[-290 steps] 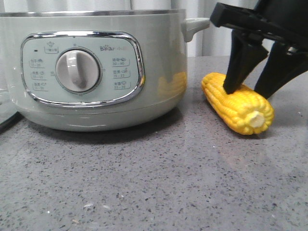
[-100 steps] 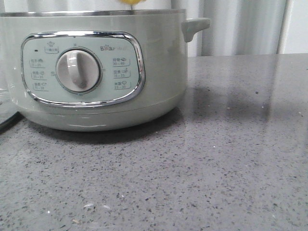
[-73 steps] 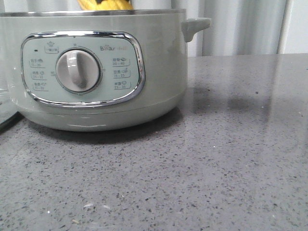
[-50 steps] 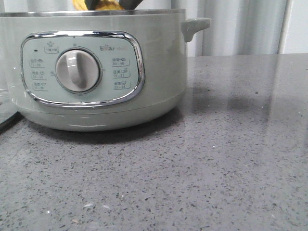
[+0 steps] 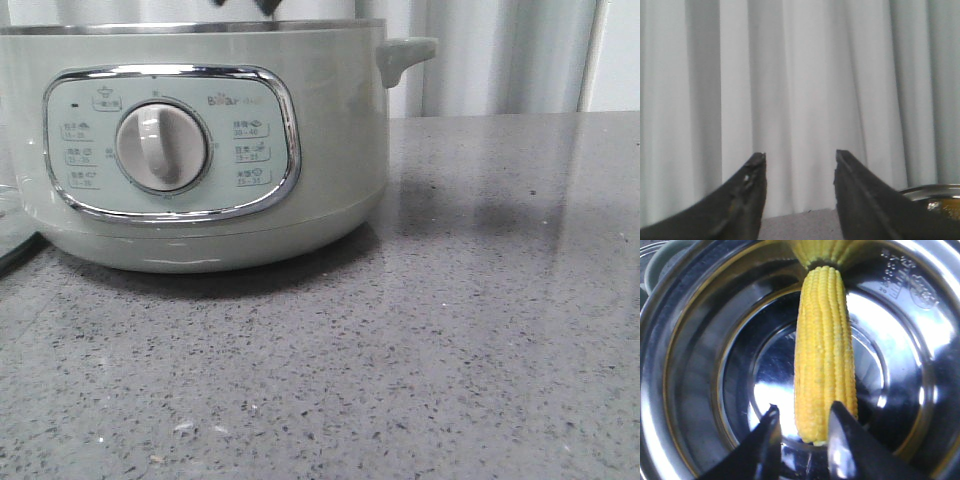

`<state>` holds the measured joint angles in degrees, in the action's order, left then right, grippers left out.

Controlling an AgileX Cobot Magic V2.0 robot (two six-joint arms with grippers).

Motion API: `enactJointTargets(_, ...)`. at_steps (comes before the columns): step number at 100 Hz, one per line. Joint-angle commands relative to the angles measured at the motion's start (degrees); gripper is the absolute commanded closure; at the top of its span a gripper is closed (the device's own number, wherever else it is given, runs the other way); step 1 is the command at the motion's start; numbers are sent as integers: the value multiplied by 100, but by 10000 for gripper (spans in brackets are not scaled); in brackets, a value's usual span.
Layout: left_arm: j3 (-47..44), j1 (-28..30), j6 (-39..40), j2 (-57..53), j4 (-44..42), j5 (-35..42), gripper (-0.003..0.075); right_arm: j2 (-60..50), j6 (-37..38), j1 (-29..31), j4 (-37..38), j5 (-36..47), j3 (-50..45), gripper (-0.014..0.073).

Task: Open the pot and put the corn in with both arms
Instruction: 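Open the right gripper to release the corn and withdraw upward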

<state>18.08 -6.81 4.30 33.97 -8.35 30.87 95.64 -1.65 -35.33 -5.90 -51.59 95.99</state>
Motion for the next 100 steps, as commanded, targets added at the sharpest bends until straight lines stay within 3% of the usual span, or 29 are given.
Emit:
enactJointTargets(1, 215, -172, 45, -290, -123, 72, 607, -526, -56, 3, 271, 54, 227, 648)
enactJointTargets(14, 215, -445, 45, -788, -124, -358, 742, -877, -56, 3, 301, -57, 227, 667)
enactJointTargets(33, 205, -783, 45, -1630, -124, -1096, 741, -1559, -56, 3, 301, -94, 79, 667)
enactJointTargets(49, 205, -847, 45, -2194, -114, -2089, 741, -2319, -56, 3, 367, 235, -655, 667)
enactJointTargets(63, 155, -847, 45, -2600, -114, -2611, 741, -3143, -56, 3, 393, 1021, -1735, 667)
enactJointTargets(86, -164, -847, 45, -3149, -76, -2777, 741, -4687, -56, 3, 590, 2851, -3814, 667)
enactJointTargets(100, -316, -847, 45, -3338, 58, -2889, 741, -5625, -56, 3, 1118, 3755, -4995, 667)
